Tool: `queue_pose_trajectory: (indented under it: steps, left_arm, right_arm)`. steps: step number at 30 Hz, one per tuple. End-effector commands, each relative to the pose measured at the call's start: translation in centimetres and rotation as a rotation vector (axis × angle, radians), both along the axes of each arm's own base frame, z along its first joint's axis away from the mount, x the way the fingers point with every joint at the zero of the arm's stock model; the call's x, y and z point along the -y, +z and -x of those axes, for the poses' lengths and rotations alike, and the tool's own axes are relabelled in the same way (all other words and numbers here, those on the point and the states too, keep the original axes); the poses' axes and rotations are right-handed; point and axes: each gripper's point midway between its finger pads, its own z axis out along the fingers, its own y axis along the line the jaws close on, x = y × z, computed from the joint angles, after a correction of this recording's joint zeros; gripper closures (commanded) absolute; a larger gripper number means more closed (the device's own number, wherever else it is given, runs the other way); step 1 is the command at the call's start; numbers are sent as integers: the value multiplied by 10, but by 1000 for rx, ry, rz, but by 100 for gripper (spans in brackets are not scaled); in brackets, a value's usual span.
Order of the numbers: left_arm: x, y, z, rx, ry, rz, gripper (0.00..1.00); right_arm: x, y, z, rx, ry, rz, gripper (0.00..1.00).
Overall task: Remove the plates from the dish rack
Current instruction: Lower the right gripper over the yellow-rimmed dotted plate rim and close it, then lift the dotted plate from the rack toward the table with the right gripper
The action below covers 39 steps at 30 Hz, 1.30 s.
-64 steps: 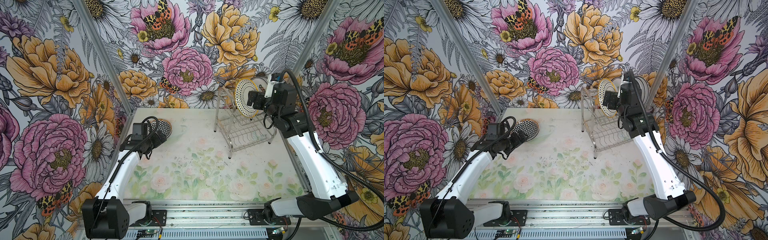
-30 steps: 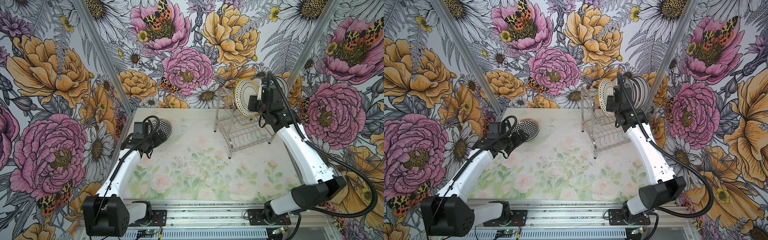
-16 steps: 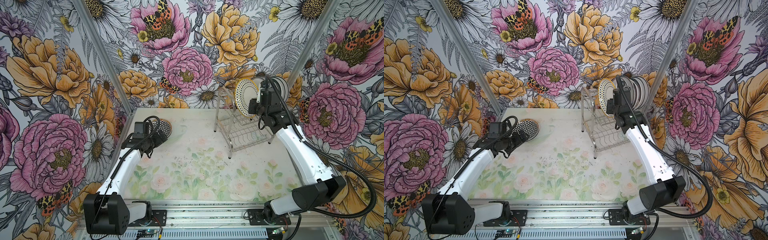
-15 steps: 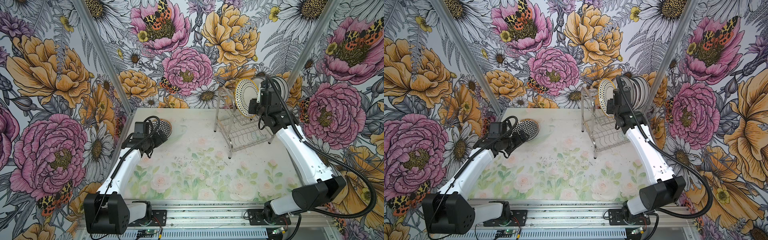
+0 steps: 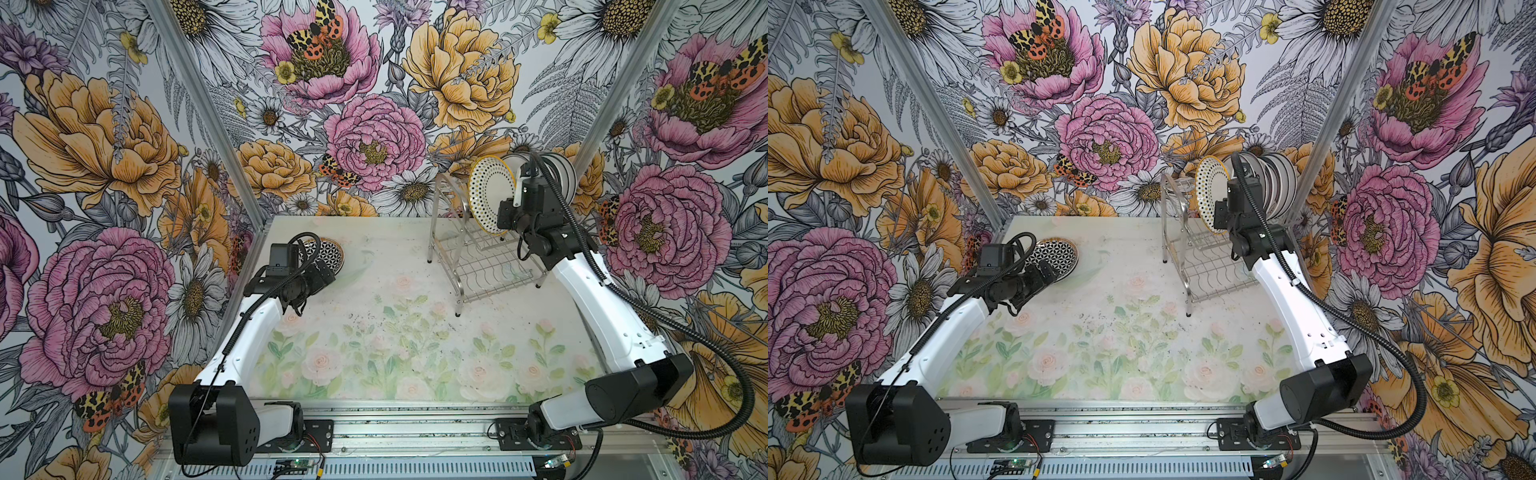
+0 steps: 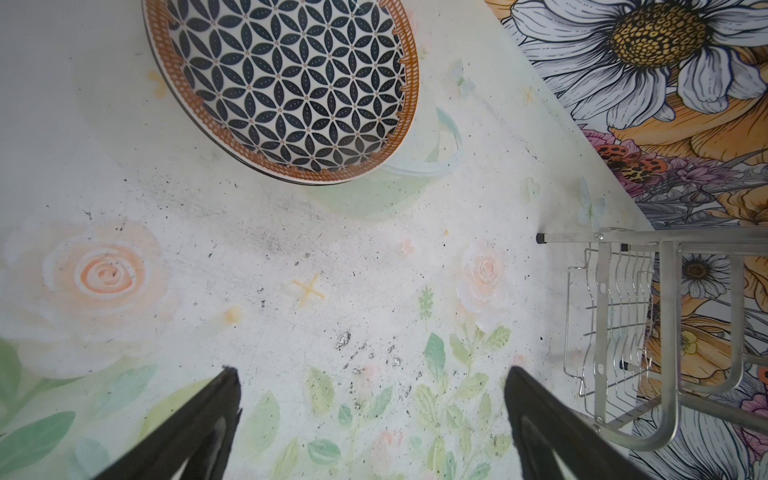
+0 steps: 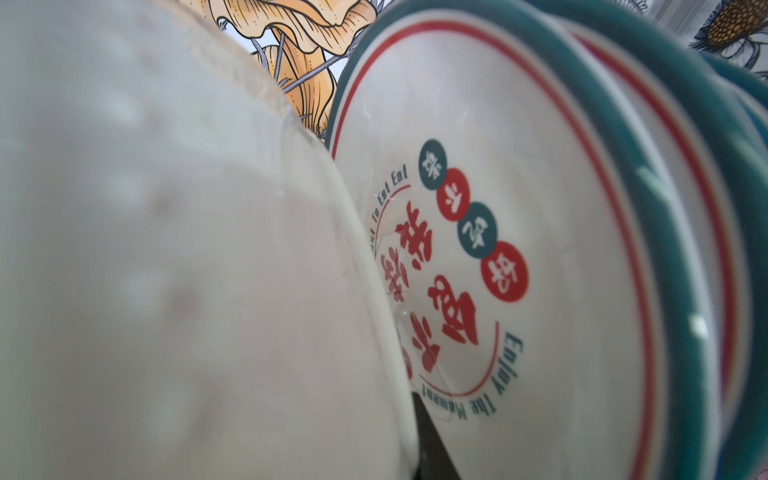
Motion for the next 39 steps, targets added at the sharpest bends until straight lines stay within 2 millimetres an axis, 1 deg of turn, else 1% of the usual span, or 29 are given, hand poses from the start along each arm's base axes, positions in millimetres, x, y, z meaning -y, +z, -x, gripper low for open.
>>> queue_pose_trajectory:
  steps: [1,10,13,18,26,34,39]
  left_arm:
    - [1,5,-6,18,4,-4,1]
    - [1,4,-7,17,0,-5,1]
    - [2,2,-7,14,-6,-2,1]
    - [2,3,-8,17,-1,1,1]
    - [2,2,-10,11,4,4,1]
    - [2,0,-13,4,5,5,1]
    - [3,3,-13,14,-2,1,1]
  right_arm:
    - [-1,7,-1,42,-4,-34,82]
    - [1,15,1,67,-7,-28,89]
    - [2,18,1,81,-10,-29,95]
    - [3,26,0,114,-16,-34,100]
    - [7,46,5,182,-27,-34,100]
    - [13,75,16,273,-42,-32,100]
    - [16,88,21,322,-49,-37,100]
